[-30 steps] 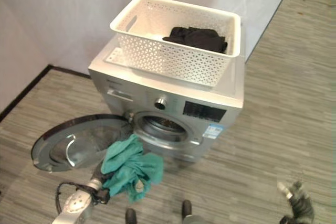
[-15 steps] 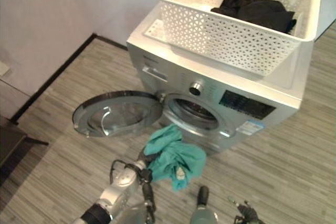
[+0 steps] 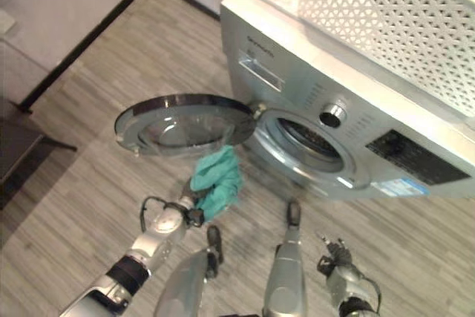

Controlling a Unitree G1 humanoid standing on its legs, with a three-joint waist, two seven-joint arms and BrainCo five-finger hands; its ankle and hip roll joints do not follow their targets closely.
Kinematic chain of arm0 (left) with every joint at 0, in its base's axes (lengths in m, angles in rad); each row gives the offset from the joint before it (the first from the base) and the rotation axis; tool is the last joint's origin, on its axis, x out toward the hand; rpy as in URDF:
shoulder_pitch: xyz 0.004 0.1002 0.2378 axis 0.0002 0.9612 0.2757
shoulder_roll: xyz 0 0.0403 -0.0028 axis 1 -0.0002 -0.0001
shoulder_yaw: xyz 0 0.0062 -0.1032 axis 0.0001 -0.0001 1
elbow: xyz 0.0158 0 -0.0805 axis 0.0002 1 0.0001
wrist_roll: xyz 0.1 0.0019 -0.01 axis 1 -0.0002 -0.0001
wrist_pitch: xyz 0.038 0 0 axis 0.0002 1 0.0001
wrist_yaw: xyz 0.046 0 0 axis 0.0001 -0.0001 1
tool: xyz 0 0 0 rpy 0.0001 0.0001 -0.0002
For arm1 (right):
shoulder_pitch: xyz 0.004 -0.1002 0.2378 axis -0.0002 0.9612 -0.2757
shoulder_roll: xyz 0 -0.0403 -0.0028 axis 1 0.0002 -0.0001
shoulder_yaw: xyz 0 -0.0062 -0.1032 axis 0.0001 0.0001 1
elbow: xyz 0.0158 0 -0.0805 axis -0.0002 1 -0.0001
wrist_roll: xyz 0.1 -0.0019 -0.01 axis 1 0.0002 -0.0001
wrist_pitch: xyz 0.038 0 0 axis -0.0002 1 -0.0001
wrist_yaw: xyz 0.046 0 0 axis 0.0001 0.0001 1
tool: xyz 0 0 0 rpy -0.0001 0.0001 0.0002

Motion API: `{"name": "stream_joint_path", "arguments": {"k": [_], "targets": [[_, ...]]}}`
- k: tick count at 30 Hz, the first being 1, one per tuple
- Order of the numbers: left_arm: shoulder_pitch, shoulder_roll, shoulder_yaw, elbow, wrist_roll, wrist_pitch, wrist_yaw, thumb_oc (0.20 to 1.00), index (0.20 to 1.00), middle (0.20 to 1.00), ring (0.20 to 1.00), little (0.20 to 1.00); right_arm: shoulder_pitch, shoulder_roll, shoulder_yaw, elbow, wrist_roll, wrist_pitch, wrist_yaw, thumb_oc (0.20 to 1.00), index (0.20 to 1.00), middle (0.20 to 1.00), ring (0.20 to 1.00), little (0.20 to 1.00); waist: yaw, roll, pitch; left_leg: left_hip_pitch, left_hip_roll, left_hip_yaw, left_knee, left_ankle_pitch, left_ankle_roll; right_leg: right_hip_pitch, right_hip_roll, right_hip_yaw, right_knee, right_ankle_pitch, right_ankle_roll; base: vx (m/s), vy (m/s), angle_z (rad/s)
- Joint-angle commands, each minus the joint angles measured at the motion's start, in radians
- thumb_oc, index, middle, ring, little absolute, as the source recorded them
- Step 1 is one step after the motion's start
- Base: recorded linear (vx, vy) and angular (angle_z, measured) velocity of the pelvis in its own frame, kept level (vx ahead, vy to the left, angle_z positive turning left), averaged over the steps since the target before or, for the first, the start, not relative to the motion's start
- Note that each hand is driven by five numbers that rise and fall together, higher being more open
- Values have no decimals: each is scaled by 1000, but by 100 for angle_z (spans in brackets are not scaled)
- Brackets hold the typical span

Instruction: Grab the laundry basket,head to the washer,open it,put in the laundry and shut it.

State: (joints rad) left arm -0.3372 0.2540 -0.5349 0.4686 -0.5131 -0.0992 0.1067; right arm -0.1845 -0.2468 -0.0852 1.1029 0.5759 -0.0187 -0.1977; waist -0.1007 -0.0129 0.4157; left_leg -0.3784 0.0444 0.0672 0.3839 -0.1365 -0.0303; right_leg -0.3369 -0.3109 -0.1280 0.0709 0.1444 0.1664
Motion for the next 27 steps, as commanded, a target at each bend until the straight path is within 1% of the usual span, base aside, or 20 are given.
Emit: {"name": "stream_joint_path", "arguments": {"k": [1, 3, 4, 5, 6, 9, 11, 13, 15, 19, 21, 23, 24, 25, 27], "targets": [[-89, -119, -46, -46, -60, -63, 1, 200, 200, 200, 200, 200, 54, -42, -9, 172, -25, 36, -38, 1000, 1000, 1000, 1000, 1000, -18, 5, -40, 3, 9, 35, 25, -60, -16, -18, -72, 23, 22, -54, 38, -41, -188, 36], [-137, -142, -61, -29, -85, -75, 23, 200, 200, 200, 200, 200, 30, -33, 37, 249, -55, 54, -36, 1000, 1000, 1000, 1000, 1000, -15, 1, -36, -44, 9, 18, 20, -44, -22, -53, -71, 7, 39, -49, 39, -59, -155, 32], [-138, -143, -60, -28, -85, -76, 23, 200, 200, 200, 200, 200, 28, -33, 37, 251, -55, 54, -36, 1000, 1000, 1000, 1000, 1000, -17, 2, -38, -47, 9, 17, 21, -44, -22, -56, -71, 6, 40, -50, 39, -94, -155, 32], [-201, -161, -66, -17, -106, -97, 47, 200, 200, 200, 200, 200, 16, -13, 88, 287, -87, 61, -27, 1000, 1000, 1000, 1000, 1000, -23, -3, -27, -97, 12, 7, 13, -20, -29, -100, -67, 3, 54, -50, 35, -12, -116, 29], [-224, -164, -65, -17, -116, -106, 59, 200, 200, 200, 200, 200, 16, -6, 103, 289, -93, 61, -26, 1000, 1000, 1000, 1000, 1000, -20, 2, -22, -103, 23, 0, 12, -40, -38, -107, -55, 5, 62, -73, 41, -42, -148, 28], [-295, -178, -58, -17, -137, -129, 90, 200, 200, 200, 200, 200, 9, 9, 148, 270, -111, 45, -32, 1000, 1000, 1000, 1000, 1000, -32, -3, -5, -174, 33, -8, 16, -25, -48, -180, -42, 21, 87, -85, 34, -57, -61, 9], [-336, -187, -50, -25, -150, -141, 107, 200, 200, 200, 200, 200, 2, 18, 197, 230, -143, 31, -38, 1000, 1000, 1000, 1000, 1000, -43, -9, 3, -233, 41, -9, 33, -21, -49, -253, -31, 36, 122, -92, 25, -84, -38, 4], [-350, -187, -51, -24, -151, -144, 114, 200, 200, 200, 200, 200, -7, 21, 217, 218, -162, 27, -43, 1000, 1000, 1000, 1000, 1000, -45, -11, 0, -256, 45, -10, 36, -21, -51, -278, -28, 38, 125, -93, 24, -61, -20, 3], [-408, -201, -54, 5, -148, -147, 138, 200, 200, 200, 200, 200, -33, 31, 264, 166, -186, 15, -60, 1000, 1000, 1000, 1000, 1000, -54, -22, -8, -333, 53, -6, 56, -25, -50, -367, -15, 54, 144, -91, 21, -89, -19, 2], [-500, -236, -37, 103, -147, -157, 185, 200, 200, 200, 200, 200, -72, 24, 320, 76, -219, -10, -90, 1000, 1000, 1000, 1000, 1000, -71, -34, -19, -440, 67, -4, 103, -37, -44, -484, 0, 82, 171, -87, 20, -54, -20, -8], [-517, -240, -32, 113, -148, -160, 193, 200, 200, 200, 200, 200, -78, 21, 329, 53, -226, -15, -99, 1000, 1000, 1000, 1000, 1000, -76, -35, -22, -458, 71, -2, 111, -40, -41, -507, 1, 86, 179, -87, 20, -17, -8, -18], [-551, -257, -29, 140, -143, -162, 205, 200, 200, 200, 200, 200, -87, 17, 351, 18, -249, -19, -114, 1000, 1000, 1000, 1000, 1000, -85, -34, -35, -512, 78, -11, 150, -54, -35, -579, 12, 103, 225, -100, 15, -1, -37, -24], [-569, -268, -36, 155, -136, -158, 209, 200, 200, 200, 200, 200, -92, 13, 354, 31, -251, -23, -115, 1000, 1000, 1000, 1000, 1000, -92, -35, -49, -547, 86, -19, 190, -69, -30, -627, 23, 116, 278, -117, 9, 23, -62, -25], [-592, -271, -43, 169, -132, -151, 213, 200, 200, 200, 200, 200, -96, 5, 351, 19, -236, -27, -122, 1000, 1000, 1000, 1000, 1000, -100, -37, -64, -591, 98, -33, 258, -95, -24, -680, 42, 134, 355, -152, -3, 19, -60, -19], [-619, -272, -42, 192, -129, -139, 216, 200, 200, 200, 200, 200, -88, -2, 344, -7, -208, -37, -124, 1000, 1000, 1000, 1000, 1000, -109, -42, -66, -621, 105, -45, 329, -124, -16, -719, 60, 143, 434, -183, -15, 17, -48, -9]]}}
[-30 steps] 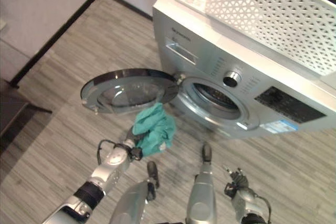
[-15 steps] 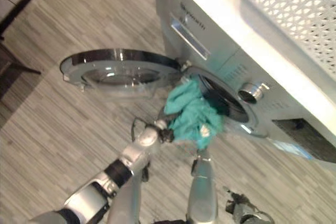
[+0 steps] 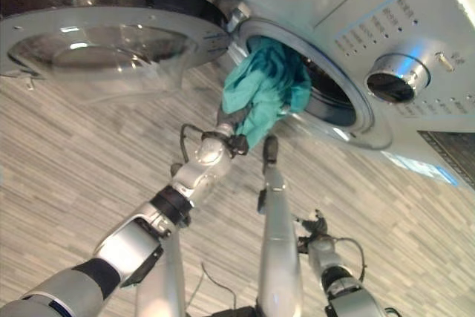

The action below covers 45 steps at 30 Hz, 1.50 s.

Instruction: Grab the laundry basket,head to the washer,open it,put in the laundry and shut it.

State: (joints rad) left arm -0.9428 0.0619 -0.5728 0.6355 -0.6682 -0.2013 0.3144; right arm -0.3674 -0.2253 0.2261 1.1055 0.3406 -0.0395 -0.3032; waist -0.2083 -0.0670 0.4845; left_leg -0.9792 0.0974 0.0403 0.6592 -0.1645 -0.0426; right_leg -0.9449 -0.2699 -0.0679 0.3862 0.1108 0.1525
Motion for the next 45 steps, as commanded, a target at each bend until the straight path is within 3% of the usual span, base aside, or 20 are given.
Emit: {"name": "stream_joint_path", "arguments": {"k": [1, 3, 4, 10, 19, 21, 23, 28, 30, 32, 33, 34, 35, 36, 39, 40, 41, 42, 45], "targets": [[-31, -74, 4, 47, 29, -33, 16, 200, 200, 200, 200, 200, 104, -31, 26, -36, 45, -25, -22, 1000, 1000, 1000, 1000, 1000, -7, 11, -137, -41, 62, -23, 96, -116, -1, -135, 26, 89, 159, -166, -7, 28, -30, -15], [-48, -70, 14, 71, 25, -29, 22, 200, 200, 200, 200, 200, 115, -36, 23, -72, 55, -31, -26, 1000, 1000, 1000, 1000, 1000, -13, 8, -139, -54, 68, -27, 124, -130, 0, -149, 31, 91, 185, -177, -13, 30, -34, -22], [-98, -22, 58, 100, -3, -32, 39, 200, 200, 200, 200, 200, 155, -51, -2, -245, 104, -74, -31, 1000, 1000, 1000, 1000, 1000, -32, 1, -144, -91, 89, -37, 197, -163, 0, -198, 49, 108, 265, -210, -27, 30, -36, -20], [-178, 30, 131, 117, -45, -52, 80, 200, 200, 200, 200, 200, 204, -93, -15, -560, 101, -126, -64, 1000, 1000, 1000, 1000, 1000, -75, -17, -121, -144, 140, -43, 294, -216, -1, -264, 101, 122, 337, -233, -39, 19, -42, -18], [-337, 27, 220, 192, -109, -95, 116, 200, 200, 200, 200, 200, 170, -121, 14, -683, 79, -144, -83, 1000, 1000, 1000, 1000, 1000, -139, -49, -119, -117, 223, 13, 279, -238, -12, -299, 187, 148, 299, -209, -34, 19, -26, -38], [-502, 36, 270, 222, -204, -136, 134, 200, 200, 200, 200, 200, 174, -142, 6, -692, 56, -138, -97, 1000, 1000, 1000, 1000, 1000, -186, -54, -131, -73, 263, 46, 241, -237, -26, -296, 216, 156, 255, -194, -28, 70, -102, -47], [-552, 46, 276, 229, -214, -144, 140, 200, 200, 200, 200, 200, 173, -151, -5, -693, 52, -134, -102, 1000, 1000, 1000, 1000, 1000, -197, -53, -131, -59, 273, 58, 233, -239, -30, -296, 223, 161, 246, -189, -27, 47, -46, -32], [-749, 163, 299, 292, -285, -189, 154, 200, 200, 200, 200, 200, 180, -191, -68, -686, 38, -141, -110, 1000, 1000, 1000, 1000, 1000, -237, -53, -162, -21, 327, 107, 216, -239, -57, -303, 254, 160, 211, -169, -18, 64, -23, -18], [-763, 239, 320, 275, -328, -212, 157, 200, 200, 200, 200, 200, 205, -187, -92, -689, 29, -137, -108, 1000, 1000, 1000, 1000, 1000, -233, -50, -170, -16, 340, 114, 214, -234, -65, -302, 261, 155, 200, -167, -13, 59, -71, -21], [-748, 274, 302, 318, -323, -174, 133, 200, 200, 200, 200, 200, 212, -185, -109, -667, 31, -134, -107, 1000, 1000, 1000, 1000, 1000, -223, -36, -173, -18, 345, 111, 209, -221, -67, -297, 261, 146, 197, -167, -12, 20, -95, -23], [-748, 274, 302, 320, -324, -174, 132, 523, 523, 523, 523, 523, 211, -184, -109, -667, 31, -134, -107, 1000, 1000, 1000, 1000, 1000, -223, -36, -173, -18, 345, 110, 209, -221, -67, -296, 261, 146, 196, -167, -13, 2, -45, -10], [-719, 322, 206, 427, -184, -47, 48, 1000, 1000, 1000, 1000, 1000, 224, -193, -124, -645, 44, -139, -90, 1000, 1000, 1000, 1000, 1000, -210, -18, -172, -1, 341, 109, 189, -207, -68, -283, 251, 140, 192, -167, -14, 0, 0, 0], [-713, 372, 55, 582, 66, 100, -78, 1000, 1000, 1000, 1000, 1000, 221, -210, -144, -597, 74, -130, -62, 1000, 1000, 1000, 1000, 1000, -203, -4, -171, 16, 336, 112, 165, -189, -69, -262, 232, 135, 181, -159, -15, -25, -5, 5], [-702, 385, -29, 627, 255, 149, -101, 1000, 1000, 1000, 1000, 1000, 222, -219, -147, -582, 82, -125, -44, 1000, 1000, 1000, 1000, 1000, -197, 5, -170, 29, 330, 112, 149, -179, -70, -250, 223, 133, 177, -155, -15, -34, 4, 9], [-695, 380, -75, 653, 377, 178, -99, 1000, 1000, 1000, 1000, 1000, 226, -219, -145, -575, 87, -118, -25, 1000, 1000, 1000, 1000, 1000, -195, 8, -169, 35, 325, 112, 137, -170, -69, -241, 215, 131, 172, -151, -17, -5, -1, 20], [-656, 343, -179, 706, 688, 256, -126, 1000, 1000, 1000, 1000, 1000, 213, -226, -131, -555, 91, -103, -2, 1000, 1000, 1000, 1000, 1000, -190, 10, -167, 65, 316, 117, 102, -158, -74, -217, 203, 125, 166, -151, -15, -5, 17, 35], [-642, 326, -209, 698, 781, 263, -129, 1000, 1000, 1000, 1000, 1000, 213, -226, -125, -555, 92, -101, 12, 1000, 1000, 1000, 1000, 1000, -188, 8, -164, 78, 312, 115, 85, -153, -75, -204, 199, 122, 163, -152, -15, 2, 38, 41], [-610, 296, -280, 674, 966, 276, -147, 1000, 1000, 1000, 1000, 1000, 205, -235, -108, -557, 84, -99, 27, 1000, 1000, 1000, 1000, 1000, -180, 6, -160, 105, 301, 116, 52, -144, -79, -179, 192, 119, 156, -154, -13, 7, 33, 38], [-549, 289, -323, 607, 1082, 272, -163, 1000, 1000, 1000, 1000, 1000, 202, -248, -95, -574, 65, -101, 35, 1000, 1000, 1000, 1000, 1000, -162, 4, -148, 155, 277, 113, -4, -130, -82, -128, 176, 110, 133, -156, -8, -15, 26, 26]]}}
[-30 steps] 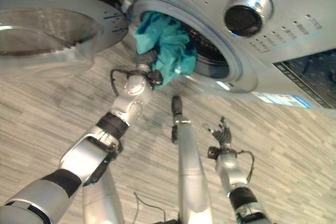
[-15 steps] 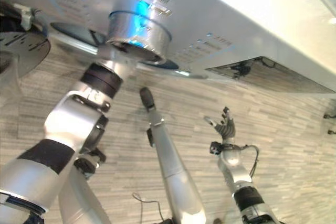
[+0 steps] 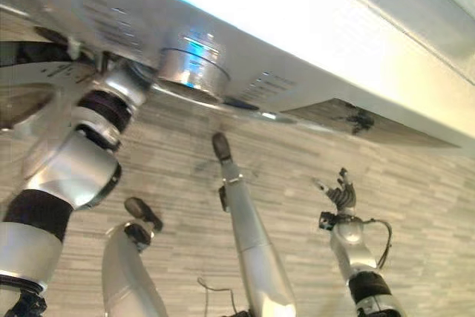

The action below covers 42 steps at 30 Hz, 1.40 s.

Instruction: Grab the laundry basket,head to the washer,open it,put in the laundry and shut it.

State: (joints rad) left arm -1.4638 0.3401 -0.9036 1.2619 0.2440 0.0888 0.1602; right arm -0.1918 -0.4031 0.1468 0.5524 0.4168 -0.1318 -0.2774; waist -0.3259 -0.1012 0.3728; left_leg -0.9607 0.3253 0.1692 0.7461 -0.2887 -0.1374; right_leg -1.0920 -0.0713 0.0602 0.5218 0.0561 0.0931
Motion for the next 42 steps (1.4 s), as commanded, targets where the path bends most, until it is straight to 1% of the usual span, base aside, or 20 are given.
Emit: {"name": "stream_joint_path", "arguments": {"k": [1, 3, 6, 9, 11, 12, 13, 15, 16, 21, 24, 25, 27, 30, 33, 35, 36, 38, 39, 42], "targets": [[1, 11, -5, -50, 202, -28, -19, 1000, 1000, 1000, 1000, 1000, 33, -73, -14, -19, -22, -4, 11, 1000, 1000, 1000, 1000, 1000, -36, 43, -37, 157, 40, -14, -112, 1, 10, 42, -31, -22, -15, -102, 53, -29, 26, 15], [31, 18, -8, -85, 211, -32, -22, 1000, 1000, 1000, 1000, 1000, 42, -74, -14, -12, -33, -1, 13, 1000, 1000, 1000, 1000, 1000, -29, 45, -33, 178, 29, -18, -132, 9, 10, 65, -40, -25, -27, -101, 55, -13, 11, 22], [162, 49, 28, -209, 189, -45, -23, 1000, 1000, 1000, 1000, 1000, 65, -75, -23, 26, -57, 18, 23, 1000, 1000, 1000, 1000, 1000, 0, 62, -27, 241, -4, -20, -197, 34, 8, 134, -69, -37, -55, -99, 63, -12, 29, 28], [332, 49, 138, -365, 66, -71, -8, 1000, 1000, 1000, 1000, 1000, 87, -59, -44, 90, -66, 41, 35, 1000, 1000, 1000, 1000, 1000, 31, 78, -22, 305, -37, -26, -254, 60, 8, 206, -95, -54, -74, -101, 63, 5, 31, 24], [464, 68, 205, -491, -50, -108, -4, 1000, 1000, 1000, 1000, 1000, 90, -41, -48, 149, -64, 47, 46, 1000, 1000, 1000, 1000, 1000, 49, 89, -19, 346, -56, -33, -282, 75, 4, 259, -110, -66, -90, -102, 64, 16, 35, 35], [539, 81, 218, -563, -86, -133, -10, 1000, 1000, 1000, 1000, 1000, 92, -30, -49, 178, -63, 51, 58, 1000, 1000, 1000, 1000, 1000, 61, 95, -21, 366, -64, -35, -296, 81, 3, 280, -115, -71, -95, -103, 66, 74, 94, 48], [695, 103, 244, -703, -159, -176, -47, 1000, 1000, 1000, 1000, 1000, 96, -7, -54, 239, -51, 51, 83, 1000, 1000, 1000, 1000, 1000, 85, 109, -32, 431, -81, -40, -339, 96, 2, 351, -126, -87, -118, -104, 69, 68, 77, 42], [768, 113, 255, -748, -174, -191, -67, 1000, 1000, 1000, 1000, 1000, 98, -1, -53, 268, -56, 50, 91, 1000, 1000, 1000, 1000, 1000, 93, 111, -35, 474, -87, -43, -369, 106, 2, 392, -131, -96, -130, -105, 69, 40, 45, 30], [829, 112, 262, -756, -183, -199, -83, 1000, 1000, 1000, 1000, 1000, 104, 4, -63, 304, -60, 53, 99, 1000, 1000, 1000, 1000, 1000, 100, 110, -41, 499, -95, -37, -391, 139, 6, 420, -139, -103, -150, -79, 63, 35, 33, 33], [1088, 110, 346, -704, -153, -185, -113, 1000, 1000, 1000, 1000, 1000, 144, 5, -175, 460, -5, 65, 143, 1000, 1000, 1000, 1000, 1000, 129, 129, -87, 709, -108, -47, -527, 189, 9, 633, -152, -149, -217, -81, 70, 141, 77, 21], [1190, 55, 393, -601, -86, -163, -72, 1000, 1000, 1000, 1000, 1000, 182, -3, -267, 519, 36, 64, 147, 1000, 1000, 1000, 1000, 1000, 135, 136, -128, 821, -117, -32, -608, 216, 15, 738, -152, -165, -273, -70, 77, 170, 105, 10], [1257, 40, 466, -581, -84, -149, -56, 1000, 1000, 1000, 1000, 1000, 211, -21, -354, 545, 75, 61, 136, 1000, 1000, 1000, 1000, 1000, 143, 141, -157, 879, -119, -28, -651, 222, 17, 799, -152, -175, -305, -67, 85, 134, 82, 4], [1299, 38, 502, -588, -90, -145, -55, 1000, 1000, 1000, 1000, 1000, 225, -29, -393, 547, 88, 62, 134, 1000, 1000, 1000, 1000, 1000, 146, 145, -172, 906, -122, -24, -674, 226, 18, 825, -152, -179, -324, -61, 90, 113, 56, -1], [1409, 42, 619, -635, -134, -132, -66, 1000, 1000, 1000, 1000, 1000, 279, -59, -506, 440, 104, 50, 102, 1000, 1000, 1000, 1000, 1000, 156, 148, -214, 972, -132, -14, -734, 242, 21, 899, -155, -193, -385, -42, 101, 100, 61, -3], [1444, 28, 667, -642, -159, -126, -71, 1000, 1000, 1000, 1000, 1000, 317, -86, -583, 322, 88, 31, 63, 1000, 1000, 1000, 1000, 1000, 154, 147, -253, 1008, -141, -8, -769, 244, 24, 938, -159, -199, -422, -34, 108, 81, 49, 5], [1449, 9, 681, -640, -183, -123, -76, 1000, 1000, 1000, 1000, 1000, 328, -114, -626, 243, 74, 32, 33, 1000, 1000, 1000, 1000, 1000, 148, 146, -275, 1033, -149, -2, -796, 242, 26, 957, -163, -197, -449, -20, 114, 58, 57, 0], [1448, -4, 684, -645, -196, -126, -82, 1000, 1000, 1000, 1000, 1000, 347, -139, -673, 114, 30, 32, -9, 1000, 1000, 1000, 1000, 1000, 144, 148, -291, 1054, -154, 8, -822, 242, 27, 966, -165, -195, -472, -8, 120, 55, 60, -4], [1442, -14, 685, -649, -204, -129, -78, 1000, 1000, 1000, 1000, 1000, 357, -151, -713, -18, -22, 26, -53, 1000, 1000, 1000, 1000, 1000, 145, 149, -306, 1061, -158, 9, -832, 239, 28, 976, -167, -196, -492, 4, 125, 44, 30, -14], [1435, -24, 676, -647, -202, -129, -73, 1000, 1000, 1000, 1000, 1000, 349, -176, -730, -139, -94, 18, -93, 1000, 1000, 1000, 1000, 1000, 149, 147, -316, 1060, -162, 9, -833, 232, 33, 977, -165, -192, -510, 13, 127, 18, 3, -12], [1428, -34, 656, -610, -190, -128, -63, 1000, 1000, 1000, 1000, 1000, 309, -249, -718, -295, -210, 10, -108, 1000, 1000, 1000, 1000, 1000, 160, 136, -330, 1060, -160, 12, -833, 228, 36, 978, -162, -190, -523, 16, 126, 13, -10, -17]]}}
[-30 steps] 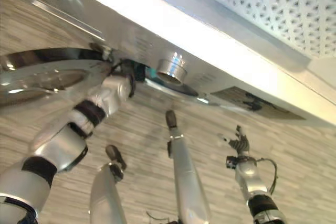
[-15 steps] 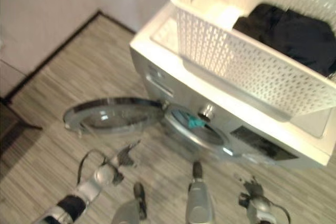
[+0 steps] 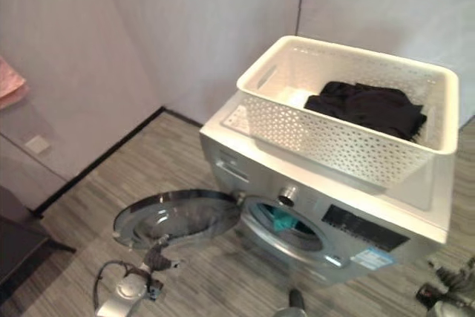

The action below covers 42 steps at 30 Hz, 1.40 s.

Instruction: Grab the laundry basket,head to the washer,open it,put in the laundry and shut it.

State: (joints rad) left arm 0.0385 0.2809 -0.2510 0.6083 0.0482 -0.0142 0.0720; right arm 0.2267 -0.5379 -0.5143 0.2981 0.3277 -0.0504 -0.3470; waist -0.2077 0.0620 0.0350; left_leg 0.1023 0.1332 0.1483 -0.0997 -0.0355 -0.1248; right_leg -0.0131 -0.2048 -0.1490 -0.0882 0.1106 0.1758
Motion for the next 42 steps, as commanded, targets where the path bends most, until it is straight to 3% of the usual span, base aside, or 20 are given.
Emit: {"name": "stream_joint_path", "arguments": {"k": [1, 7, 11, 14, 17, 18, 19, 24, 27, 29, 31, 37, 42], "targets": [[-78, 22, -4, 58, 4, -22, 27, 1000, 1000, 1000, 1000, 1000, -143, -164, -43, -111, -154, -67, -26, 1000, 1000, 1000, 1000, 1000, 48, -31, 4, 1, 35, 34, 12, -32, 23, -96, -25, 21, 84, -43, 44, 4, -18, -14], [-87, 18, -37, 93, 23, -21, 15, 1000, 1000, 1000, 1000, 1000, -274, -370, 16, -333, -289, -57, 33, 1000, 1000, 1000, 1000, 1000, 78, -58, -9, -1, 41, 33, 13, -27, 22, -83, -21, 15, 65, -40, 43, 5, -3, -1], [-94, 17, -64, 105, 32, -22, -3, 1000, 1000, 1000, 1000, 1000, -348, -507, 59, -330, -288, -46, 92, 1000, 1000, 1000, 1000, 1000, 95, -72, -16, -5, 47, 25, 12, -25, 17, -73, -19, 5, 59, -42, 42, 11, -23, 7], [-106, 18, -103, 119, 26, -24, -25, 1000, 1000, 1000, 1000, 1000, -460, -646, 173, -252, -277, -22, 158, 1000, 1000, 1000, 1000, 1000, 115, -94, -14, -13, 52, 18, 12, -19, 12, -70, -18, -4, 56, -41, 39, -7, -11, 12], [-123, 13, -119, 132, -8, -24, -44, 1000, 1000, 1000, 1000, 1000, -602, -773, 373, -145, -268, 22, 277, 1000, 1000, 1000, 1000, 1000, 124, -113, -9, -20, 56, 14, 12, -13, 5, -65, -17, -12, 47, -37, 37, -4, 6, 11], [-122, 11, -116, 132, -9, -25, -44, 1000, 1000, 1000, 1000, 1000, -617, -775, 388, -138, -267, 21, 277, 1000, 1000, 1000, 1000, 1000, 121, -112, -9, -20, 56, 15, 12, -13, 5, -65, -18, -12, 46, -37, 37, -2, 8, 6], [-126, 13, -120, 129, -30, -24, -62, 1000, 1000, 1000, 1000, 1000, -643, -824, 455, -109, -279, 41, 344, 1000, 1000, 1000, 1000, 1000, 125, -121, -6, -28, 59, 11, 12, -9, 3, -64, -18, -18, 44, -37, 37, -4, 3, 7], [-134, 13, -139, 141, -55, -22, -89, 1000, 1000, 1000, 1000, 1000, -744, -878, 600, -30, -252, 56, 420, 1000, 1000, 1000, 1000, 1000, 128, -131, -1, -48, 63, -2, 12, 1, -3, -68, -18, -30, 44, -39, 36, -13, 10, 11], [-125, 27, -146, 135, -74, -23, -110, 1000, 1000, 1000, 1000, 1000, -844, -921, 759, 33, -229, 56, 506, 1000, 1000, 1000, 1000, 1000, 137, -142, 13, -65, 65, -8, 12, 9, -7, -74, -19, -38, 42, -39, 36, -7, 7, 1], [-124, 32, -146, 135, -78, -25, -114, 1000, 1000, 1000, 1000, 1000, -884, -934, 814, 49, -233, 56, 525, 1000, 1000, 1000, 1000, 1000, 140, -145, 16, -69, 66, -9, 12, 11, -8, -77, -19, -40, 40, -38, 36, -7, 6, 2], [-117, 38, -141, 135, -87, -28, -121, 1000, 1000, 1000, 1000, 1000, -997, -955, 946, 88, -253, 57, 549, 1000, 1000, 1000, 1000, 1000, 141, -150, 22, -77, 67, -8, 12, 15, -11, -85, -19, -40, 39, -36, 37, -23, 16, 5], [-97, 50, -143, 142, -134, -40, -118, 1000, 1000, 1000, 1000, 1000, -1288, -873, 1261, 284, -303, 59, 567, 1000, 1000, 1000, 1000, 1000, 160, -157, 43, -112, 70, -10, 12, 29, -12, -117, -16, -33, 32, -27, 36, -8, 4, -1], [-91, 45, -150, 143, -158, -44, -115, 1000, 1000, 1000, 1000, 1000, -1415, -813, 1386, 384, -336, 62, 571, 1000, 1000, 1000, 1000, 1000, 170, -152, 57, -142, 73, -19, 12, 43, -14, -138, -15, -34, 29, -25, 33, 0, 0, 0]]}}
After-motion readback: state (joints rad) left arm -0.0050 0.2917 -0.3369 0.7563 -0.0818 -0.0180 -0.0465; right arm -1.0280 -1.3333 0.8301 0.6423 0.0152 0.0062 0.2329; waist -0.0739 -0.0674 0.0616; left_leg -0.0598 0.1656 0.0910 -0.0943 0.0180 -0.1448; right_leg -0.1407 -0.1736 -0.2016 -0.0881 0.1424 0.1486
